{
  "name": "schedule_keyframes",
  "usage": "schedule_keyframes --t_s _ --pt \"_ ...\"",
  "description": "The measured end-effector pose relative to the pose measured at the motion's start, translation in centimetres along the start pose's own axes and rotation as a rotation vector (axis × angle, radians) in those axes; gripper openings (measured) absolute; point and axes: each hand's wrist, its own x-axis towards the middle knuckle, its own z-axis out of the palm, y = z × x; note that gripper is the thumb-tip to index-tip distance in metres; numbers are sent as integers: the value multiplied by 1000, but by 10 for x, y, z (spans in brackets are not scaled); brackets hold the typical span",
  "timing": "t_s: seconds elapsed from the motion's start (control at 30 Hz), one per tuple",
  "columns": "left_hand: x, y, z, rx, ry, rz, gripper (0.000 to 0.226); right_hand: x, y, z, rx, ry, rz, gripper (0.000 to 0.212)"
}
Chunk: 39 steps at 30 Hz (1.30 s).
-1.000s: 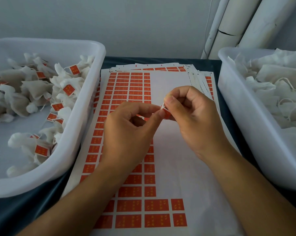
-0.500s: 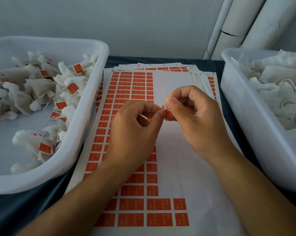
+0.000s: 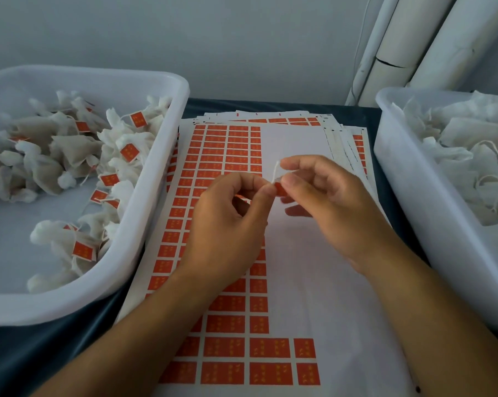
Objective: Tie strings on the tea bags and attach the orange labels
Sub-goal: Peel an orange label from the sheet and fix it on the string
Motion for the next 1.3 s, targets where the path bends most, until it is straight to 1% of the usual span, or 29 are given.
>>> schedule_keyframes --t_s 0.03,0.1,0.17,0.3,0.43,0.5,0.57,0.63,0.67,0.7,0.77,0.8,0.9,0.97,1.03,1.13,1.17,1.2,1.3 --pt "0 0 -1 -13 -10 6 11 -1 0 1 15 -44 -9 41" --pt "0 0 -1 -42 -31 19 10 -2 -1 3 6 -69 -56 31" --pt "0 0 -1 -70 -42 11 10 -3 -2 5 -6 -36 -105 26" --pt "-2 0 -1 -124 -70 -1 5 -5 -2 5 -72 33 -159 24" --pt "-4 2 -4 -157 -85 -34 10 -5 -5 6 -162 91 -193 22" --pt "-5 2 -5 -136 -135 -14 17 -4 -7 7 -169 136 -199 25" --pt "-6 1 -4 -65 -191 22 30 -3 -10 9 -166 168 -188 25" --pt "-6 -1 -3 36 -208 53 40 0 -12 10 -162 189 -179 26" --pt "-6 -2 -2 84 -203 65 41 1 -14 10 -150 194 -179 26" --pt "-5 -2 -2 117 -190 74 37 2 -15 9 -137 195 -181 25" --pt "-4 -2 -3 138 -142 101 20 2 -19 9 -127 193 -198 24" --pt "-3 -3 -5 133 -124 113 15 2 -22 9 -125 194 -212 25" --pt "-1 -5 -7 110 -104 110 15 0 -33 11 -118 202 -235 37" --pt "0 -7 -9 64 -99 111 15 0 -39 13 -130 204 -238 42" --pt "1 -7 -10 -2 -91 91 15 0 -42 14 -163 198 -240 40" --pt "1 -4 -11 -61 -38 69 13 3 -48 18 -186 187 -257 29" --pt "2 -3 -11 -71 -7 67 15 5 -52 20 -172 188 -266 26" --pt "2 -1 -11 -80 24 51 23 7 -57 21 -154 196 -274 25" --pt "5 -1 -10 -129 80 -25 67 18 -85 27 -61 206 -340 17"
